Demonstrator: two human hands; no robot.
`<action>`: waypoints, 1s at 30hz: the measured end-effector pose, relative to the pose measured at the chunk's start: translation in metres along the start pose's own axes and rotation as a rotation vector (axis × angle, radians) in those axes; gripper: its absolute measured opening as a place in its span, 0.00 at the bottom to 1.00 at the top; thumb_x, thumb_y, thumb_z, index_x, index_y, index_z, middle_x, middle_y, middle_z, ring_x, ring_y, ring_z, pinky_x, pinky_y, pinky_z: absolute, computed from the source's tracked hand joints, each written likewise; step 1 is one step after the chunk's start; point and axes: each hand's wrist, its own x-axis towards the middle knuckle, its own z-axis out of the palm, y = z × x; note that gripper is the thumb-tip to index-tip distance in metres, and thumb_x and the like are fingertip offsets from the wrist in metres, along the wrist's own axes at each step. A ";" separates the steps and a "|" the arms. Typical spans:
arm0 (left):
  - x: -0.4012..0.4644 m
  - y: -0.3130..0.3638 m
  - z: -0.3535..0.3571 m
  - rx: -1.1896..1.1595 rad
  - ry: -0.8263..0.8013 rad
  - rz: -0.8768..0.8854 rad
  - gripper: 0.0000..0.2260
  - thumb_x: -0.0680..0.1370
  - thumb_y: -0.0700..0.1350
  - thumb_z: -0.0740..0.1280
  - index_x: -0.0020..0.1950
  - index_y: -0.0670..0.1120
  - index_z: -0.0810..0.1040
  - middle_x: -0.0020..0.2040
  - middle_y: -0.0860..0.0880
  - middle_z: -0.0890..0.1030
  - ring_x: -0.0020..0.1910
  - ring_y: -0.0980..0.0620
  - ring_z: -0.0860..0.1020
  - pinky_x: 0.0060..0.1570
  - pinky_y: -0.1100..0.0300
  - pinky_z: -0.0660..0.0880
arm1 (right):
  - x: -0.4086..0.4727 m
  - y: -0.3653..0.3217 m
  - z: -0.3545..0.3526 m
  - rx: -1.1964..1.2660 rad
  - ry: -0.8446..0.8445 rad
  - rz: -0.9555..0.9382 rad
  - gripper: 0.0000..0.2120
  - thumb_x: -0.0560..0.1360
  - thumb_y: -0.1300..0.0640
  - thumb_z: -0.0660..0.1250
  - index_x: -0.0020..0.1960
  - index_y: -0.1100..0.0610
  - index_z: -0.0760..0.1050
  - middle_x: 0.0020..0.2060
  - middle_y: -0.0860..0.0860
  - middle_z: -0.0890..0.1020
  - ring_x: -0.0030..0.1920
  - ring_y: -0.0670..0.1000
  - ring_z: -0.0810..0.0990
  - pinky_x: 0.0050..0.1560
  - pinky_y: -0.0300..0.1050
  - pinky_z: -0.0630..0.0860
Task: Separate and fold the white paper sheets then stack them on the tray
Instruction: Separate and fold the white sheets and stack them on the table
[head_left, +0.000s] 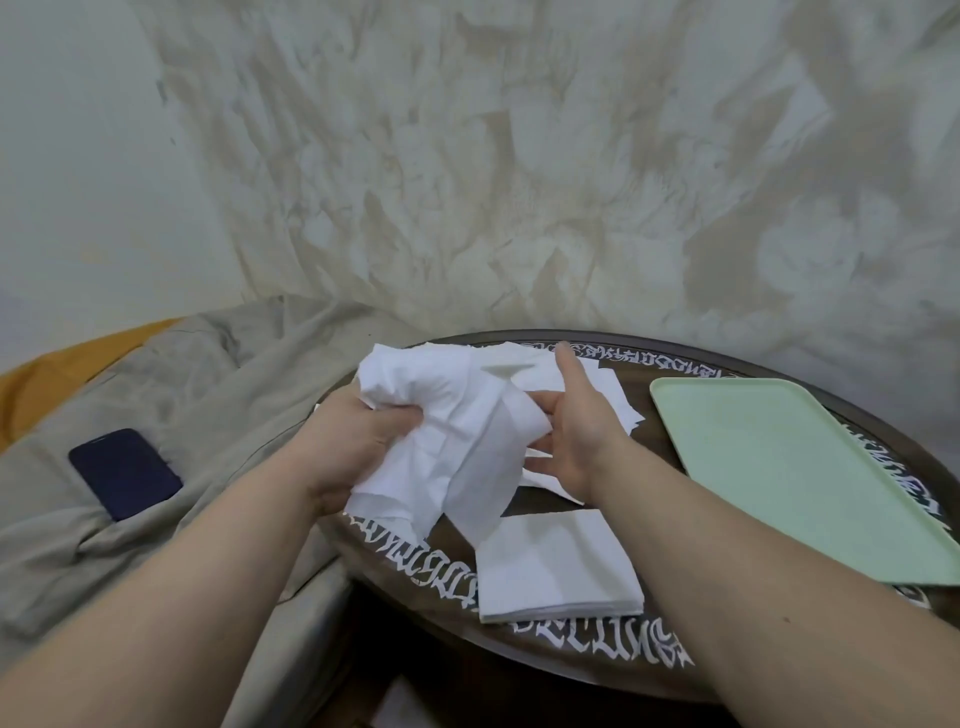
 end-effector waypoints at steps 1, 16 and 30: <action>0.000 0.000 -0.002 0.048 -0.008 0.005 0.07 0.71 0.35 0.73 0.44 0.46 0.81 0.34 0.53 0.85 0.36 0.54 0.82 0.36 0.60 0.76 | 0.002 -0.004 0.003 0.019 -0.045 0.018 0.36 0.74 0.29 0.57 0.56 0.60 0.80 0.52 0.55 0.84 0.53 0.57 0.82 0.56 0.52 0.76; 0.015 -0.016 -0.017 -0.090 0.299 -0.072 0.12 0.76 0.29 0.62 0.46 0.44 0.79 0.46 0.42 0.83 0.41 0.46 0.81 0.41 0.54 0.80 | 0.007 -0.032 -0.008 -0.088 0.194 -0.518 0.01 0.72 0.65 0.69 0.44 0.62 0.78 0.35 0.53 0.79 0.37 0.50 0.79 0.46 0.46 0.78; -0.020 0.004 0.013 -0.195 0.395 0.089 0.11 0.76 0.32 0.63 0.41 0.47 0.78 0.43 0.45 0.79 0.44 0.47 0.78 0.47 0.51 0.75 | -0.065 -0.025 0.019 -0.580 0.273 -1.038 0.07 0.70 0.62 0.65 0.34 0.55 0.73 0.29 0.44 0.72 0.31 0.44 0.68 0.33 0.37 0.65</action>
